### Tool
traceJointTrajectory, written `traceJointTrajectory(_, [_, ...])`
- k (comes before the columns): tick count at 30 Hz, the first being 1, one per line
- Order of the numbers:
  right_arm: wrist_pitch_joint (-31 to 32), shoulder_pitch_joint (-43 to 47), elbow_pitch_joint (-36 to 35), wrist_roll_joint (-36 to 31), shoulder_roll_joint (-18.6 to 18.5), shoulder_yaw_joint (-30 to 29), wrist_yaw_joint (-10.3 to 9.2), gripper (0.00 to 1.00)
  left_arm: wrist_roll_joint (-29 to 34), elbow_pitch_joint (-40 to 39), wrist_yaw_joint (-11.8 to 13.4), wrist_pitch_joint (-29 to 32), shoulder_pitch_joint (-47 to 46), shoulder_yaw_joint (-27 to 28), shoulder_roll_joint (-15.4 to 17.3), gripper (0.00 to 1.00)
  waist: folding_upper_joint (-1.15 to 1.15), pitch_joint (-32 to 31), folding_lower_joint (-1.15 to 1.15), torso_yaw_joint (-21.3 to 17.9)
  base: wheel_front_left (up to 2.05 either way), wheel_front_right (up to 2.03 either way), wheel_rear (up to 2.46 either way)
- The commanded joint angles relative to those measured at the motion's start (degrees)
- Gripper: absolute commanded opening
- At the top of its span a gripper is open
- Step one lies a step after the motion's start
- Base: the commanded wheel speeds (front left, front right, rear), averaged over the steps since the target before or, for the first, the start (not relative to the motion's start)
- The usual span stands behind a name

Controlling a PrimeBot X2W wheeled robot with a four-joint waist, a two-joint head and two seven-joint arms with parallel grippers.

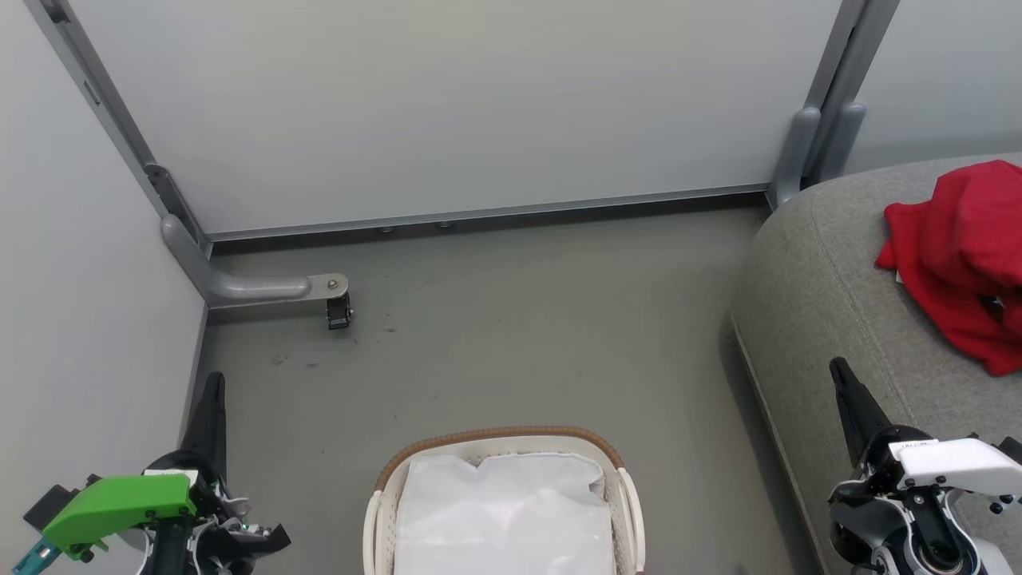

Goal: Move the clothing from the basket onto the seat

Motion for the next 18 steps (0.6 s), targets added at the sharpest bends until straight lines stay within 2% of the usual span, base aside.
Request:
traceJointTrajectory(1, [0.06, -0.37, -0.20, 0.19, -0.34, -0.12, 0.00, 0.00, 0.28, 0.00, -0.20, 0.13, -0.79, 0.22, 0.11, 0.00, 0.00, 0.00, 0.00, 0.00, 0.00, 0.00, 0.00])
traceJointTrajectory(18, [0.06, -0.37, -0.19, 0.20, -0.34, -0.12, 0.00, 0.00, 0.45, 0.00, -0.20, 0.29, -0.79, 0.44, -0.03, 0.00, 0.00, 0.00, 0.00, 0.00, 0.00, 0.00, 0.00])
